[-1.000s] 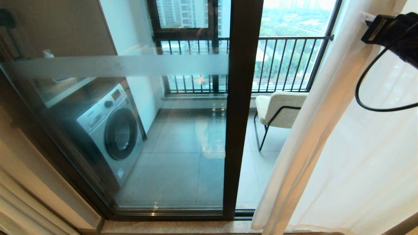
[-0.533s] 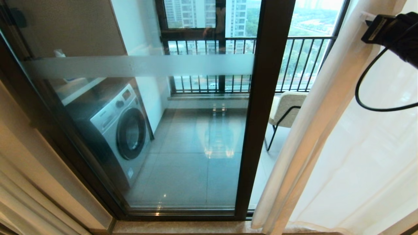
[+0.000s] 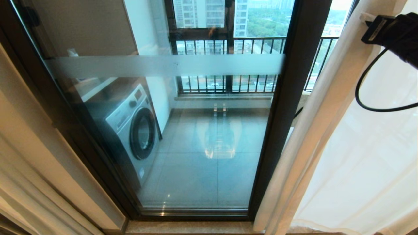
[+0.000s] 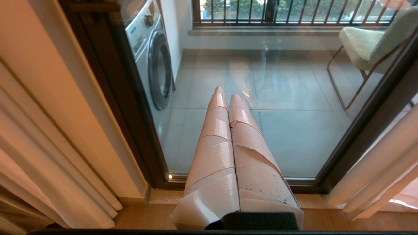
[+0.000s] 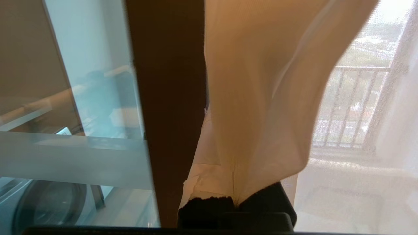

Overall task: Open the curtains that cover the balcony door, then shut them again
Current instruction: Close the inner curtains on both sides

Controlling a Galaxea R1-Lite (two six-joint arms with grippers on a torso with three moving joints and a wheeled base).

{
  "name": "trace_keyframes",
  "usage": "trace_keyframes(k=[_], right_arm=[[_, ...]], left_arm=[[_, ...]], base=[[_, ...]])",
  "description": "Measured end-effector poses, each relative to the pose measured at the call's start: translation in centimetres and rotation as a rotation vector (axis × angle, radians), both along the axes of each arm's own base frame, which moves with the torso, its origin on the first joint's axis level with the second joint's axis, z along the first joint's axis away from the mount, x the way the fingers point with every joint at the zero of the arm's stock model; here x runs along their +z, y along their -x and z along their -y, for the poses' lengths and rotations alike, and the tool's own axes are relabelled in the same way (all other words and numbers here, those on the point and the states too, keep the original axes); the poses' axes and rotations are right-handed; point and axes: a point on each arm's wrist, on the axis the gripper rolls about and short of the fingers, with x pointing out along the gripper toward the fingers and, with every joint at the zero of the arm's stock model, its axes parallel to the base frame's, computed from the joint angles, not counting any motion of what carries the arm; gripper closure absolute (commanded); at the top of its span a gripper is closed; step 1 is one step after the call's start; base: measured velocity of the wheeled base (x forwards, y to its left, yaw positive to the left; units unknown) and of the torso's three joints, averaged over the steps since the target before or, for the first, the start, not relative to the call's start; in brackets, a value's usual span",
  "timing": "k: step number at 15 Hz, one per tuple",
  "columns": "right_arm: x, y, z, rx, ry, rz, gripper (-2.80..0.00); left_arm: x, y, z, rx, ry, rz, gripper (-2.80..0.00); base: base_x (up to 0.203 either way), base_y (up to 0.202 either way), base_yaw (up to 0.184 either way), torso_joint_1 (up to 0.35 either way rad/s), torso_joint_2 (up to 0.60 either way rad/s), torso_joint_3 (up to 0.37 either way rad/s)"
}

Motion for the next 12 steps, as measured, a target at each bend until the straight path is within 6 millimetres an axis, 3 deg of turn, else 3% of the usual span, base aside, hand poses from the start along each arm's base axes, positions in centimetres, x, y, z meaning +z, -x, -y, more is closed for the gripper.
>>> trace_keyframes(k=[12], right_arm=[[-0.03, -0.02, 0.0, 0.0, 0.0, -0.001, 0.0]], left_arm=[[0.01, 0.0, 0.0, 0.0, 0.0, 0.001, 0.0]], base=[[0.0, 0.008, 0.0, 0.001, 0.0, 0.0]])
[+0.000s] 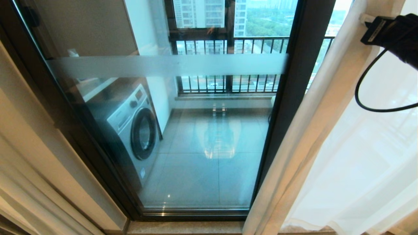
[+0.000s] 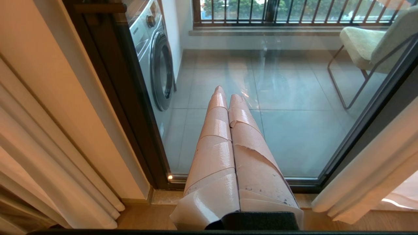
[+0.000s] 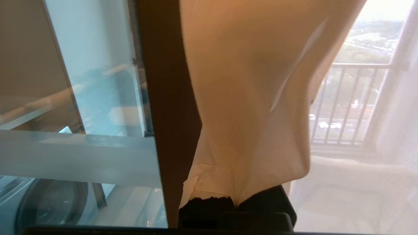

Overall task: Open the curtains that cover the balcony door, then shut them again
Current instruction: Close the inner curtains on both sides

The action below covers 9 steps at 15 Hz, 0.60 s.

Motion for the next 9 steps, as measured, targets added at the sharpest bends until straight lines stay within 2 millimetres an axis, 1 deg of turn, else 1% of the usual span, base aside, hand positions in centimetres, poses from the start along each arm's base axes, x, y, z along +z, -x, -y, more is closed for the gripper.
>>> trace_keyframes(k=[9], right_arm=[[-0.03, 0.01, 0.0, -0.01, 0.026, 0.002, 0.0]], left_arm=[[0.0, 0.0, 0.0, 0.0, 0.002, 0.0, 0.0]], base=[[0.0, 0.0, 0.0, 0.0, 0.0, 0.0]])
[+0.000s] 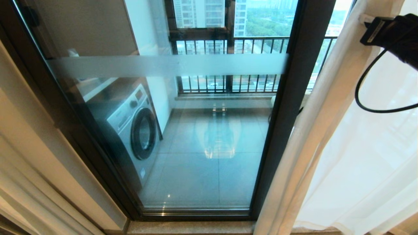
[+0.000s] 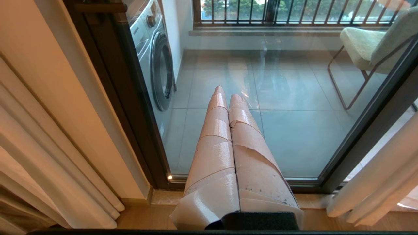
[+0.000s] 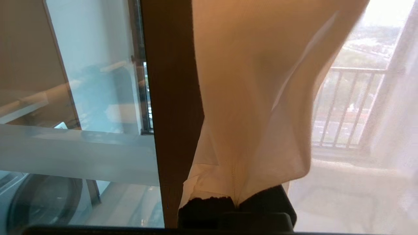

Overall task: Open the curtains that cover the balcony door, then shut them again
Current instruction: Close the inner curtains on both sides

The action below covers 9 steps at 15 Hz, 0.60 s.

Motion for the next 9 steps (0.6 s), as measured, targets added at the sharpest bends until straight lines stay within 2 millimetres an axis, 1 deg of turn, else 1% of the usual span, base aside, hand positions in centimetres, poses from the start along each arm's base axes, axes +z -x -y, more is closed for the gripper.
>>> trace_keyframes(k=[2, 4, 7, 9], right_arm=[[0.2, 0.0, -0.1, 0.002, 0.014, 0.009, 0.0], [0.7, 0.1, -0.8, 0.027, 0.021, 0.029, 0.0], [1.8, 0.2, -2.5, 0.076, 0.058, 0.073, 0.0], [2.4, 0.3, -4.0, 0.124, 0.073, 0.096, 0.0]], left_arm=[[0.0, 0.0, 0.0, -0.001, 0.0, 0.0, 0.0], [0.0, 0.0, 0.0, -0.001, 0.0, 0.0, 0.0], [0.0, 0.0, 0.0, -0.001, 0.0, 0.0, 0.0], [0.0, 0.0, 0.0, -0.001, 0.0, 0.0, 0.0]], base=[[0.0, 0.0, 0.0, 0.0, 0.0, 0.0], [0.0, 0.0, 0.0, 0.0, 0.0, 0.0], [0.0, 0.0, 0.0, 0.0, 0.0, 0.0], [0.0, 0.0, 0.0, 0.0, 0.0, 0.0]])
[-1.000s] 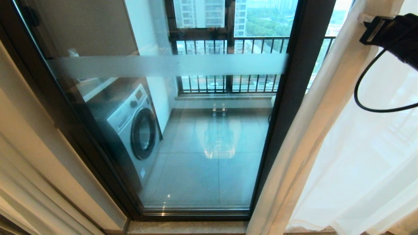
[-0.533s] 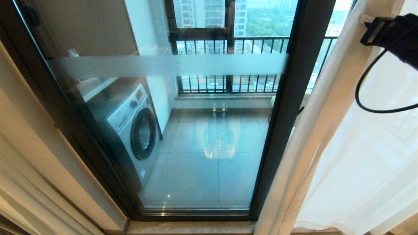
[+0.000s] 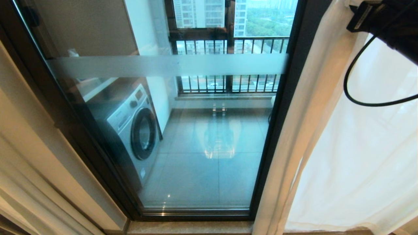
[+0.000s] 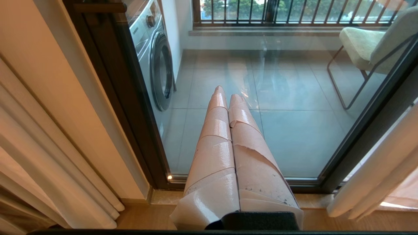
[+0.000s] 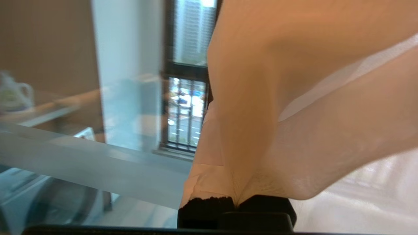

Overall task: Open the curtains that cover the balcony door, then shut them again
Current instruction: Close the inner curtains on both sides

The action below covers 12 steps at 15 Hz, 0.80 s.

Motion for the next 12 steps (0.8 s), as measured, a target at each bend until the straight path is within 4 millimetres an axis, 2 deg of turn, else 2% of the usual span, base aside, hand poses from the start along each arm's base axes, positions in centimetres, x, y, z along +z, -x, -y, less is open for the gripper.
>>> trace_keyframes(k=[6, 12], right_arm=[[1.2, -0.1, -5.6, 0.118, 0.064, 0.081, 0.0], [-0.4, -0.3, -12.8, 0.255, 0.149, 0.108, 0.0]], left_arm=[[0.0, 0.0, 0.0, 0.001, 0.0, 0.0, 0.0], [0.0, 0.0, 0.0, 0.0, 0.0, 0.0, 0.0]], base=[[0.0, 0.0, 0.0, 0.0, 0.0, 0.0], [0.0, 0.0, 0.0, 0.0, 0.0, 0.0]])
